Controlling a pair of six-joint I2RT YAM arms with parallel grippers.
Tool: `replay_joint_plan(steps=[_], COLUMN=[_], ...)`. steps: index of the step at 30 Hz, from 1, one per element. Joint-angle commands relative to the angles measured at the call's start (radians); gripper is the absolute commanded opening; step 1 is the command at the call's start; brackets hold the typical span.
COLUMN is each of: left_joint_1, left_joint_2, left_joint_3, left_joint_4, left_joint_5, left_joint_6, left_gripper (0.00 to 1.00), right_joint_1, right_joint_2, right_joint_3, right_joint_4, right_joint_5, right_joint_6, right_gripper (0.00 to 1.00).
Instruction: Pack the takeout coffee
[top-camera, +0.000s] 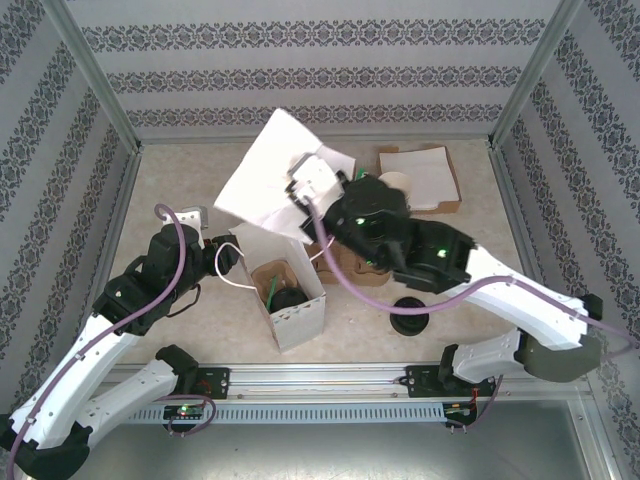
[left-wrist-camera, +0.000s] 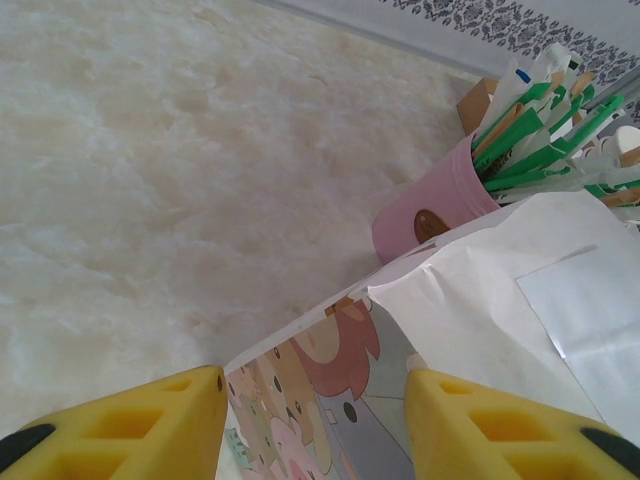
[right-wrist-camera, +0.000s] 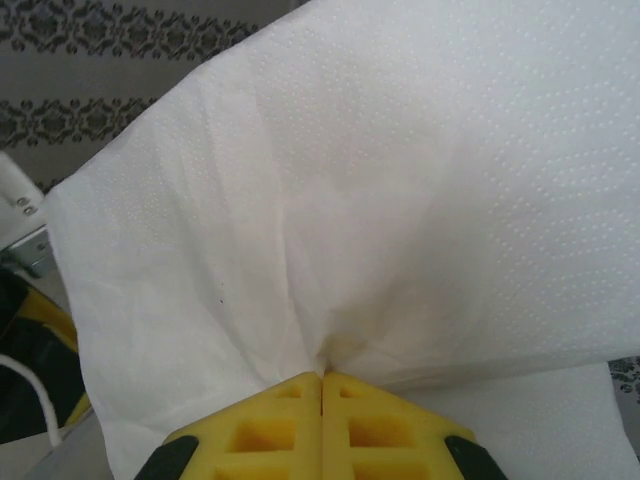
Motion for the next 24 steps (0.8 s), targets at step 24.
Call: replay_joint_plan(steps=[24], left_joint_1=[0.004], left_joint_2=[-0.031], left_joint_3=[-0.016], left_joint_4=[0.007], left_joint_5=[0.006], left_joint_6=[0.000], left_gripper=[0.51], right_joint_1=[-0.009], right_joint_2=[0.193], right_joint_3=[-0.030], right_joint_4=[-0.279], right_joint_5=[-0.276], right_joint_6=[0.507], right_gripper=[0.00])
